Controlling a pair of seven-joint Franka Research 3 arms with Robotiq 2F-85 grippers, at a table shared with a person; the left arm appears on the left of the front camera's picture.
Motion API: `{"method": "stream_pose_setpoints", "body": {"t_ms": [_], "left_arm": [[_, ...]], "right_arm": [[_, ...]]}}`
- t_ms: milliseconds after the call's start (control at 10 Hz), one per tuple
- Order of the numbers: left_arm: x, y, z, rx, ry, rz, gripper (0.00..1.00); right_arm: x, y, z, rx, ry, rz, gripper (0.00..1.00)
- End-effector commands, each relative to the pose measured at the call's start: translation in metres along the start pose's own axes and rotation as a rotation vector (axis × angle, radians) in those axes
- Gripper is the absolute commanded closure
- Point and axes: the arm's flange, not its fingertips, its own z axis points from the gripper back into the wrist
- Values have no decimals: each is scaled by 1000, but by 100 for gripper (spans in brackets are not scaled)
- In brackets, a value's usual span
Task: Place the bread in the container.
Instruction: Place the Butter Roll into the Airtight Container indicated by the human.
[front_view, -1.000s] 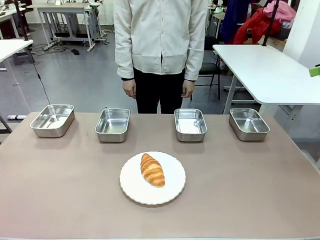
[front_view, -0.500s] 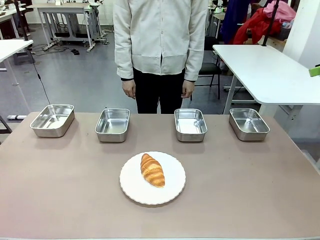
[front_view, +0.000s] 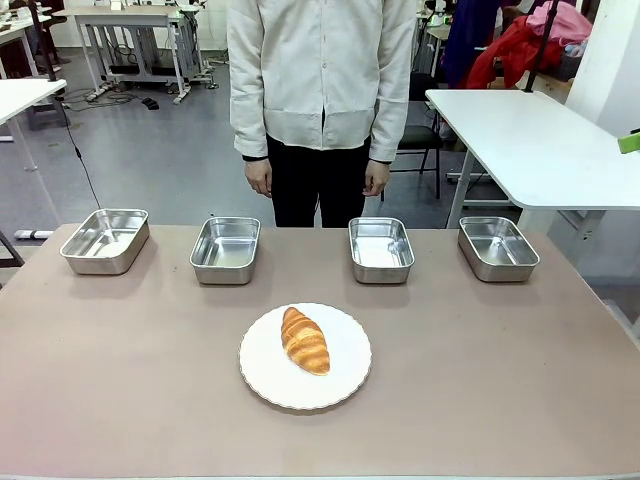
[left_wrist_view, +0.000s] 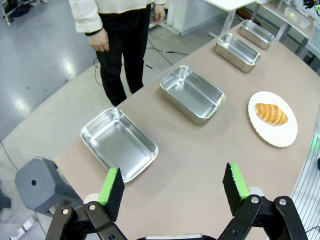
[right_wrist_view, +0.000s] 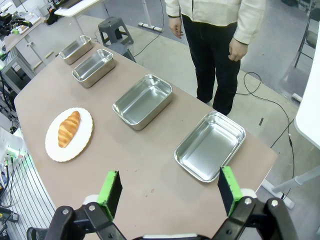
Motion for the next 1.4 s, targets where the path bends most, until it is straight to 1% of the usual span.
{"method": "stream_pose_setpoints", "body": {"t_ms": [0, 1300], "left_arm": [[0, 0, 0, -7, -10, -8, 0], [0, 0, 0, -7, -10, -8, 0]], "right_arm": [[1, 0, -2, 5, -21, 13, 0], [1, 0, -2, 5, -21, 13, 0]]}}
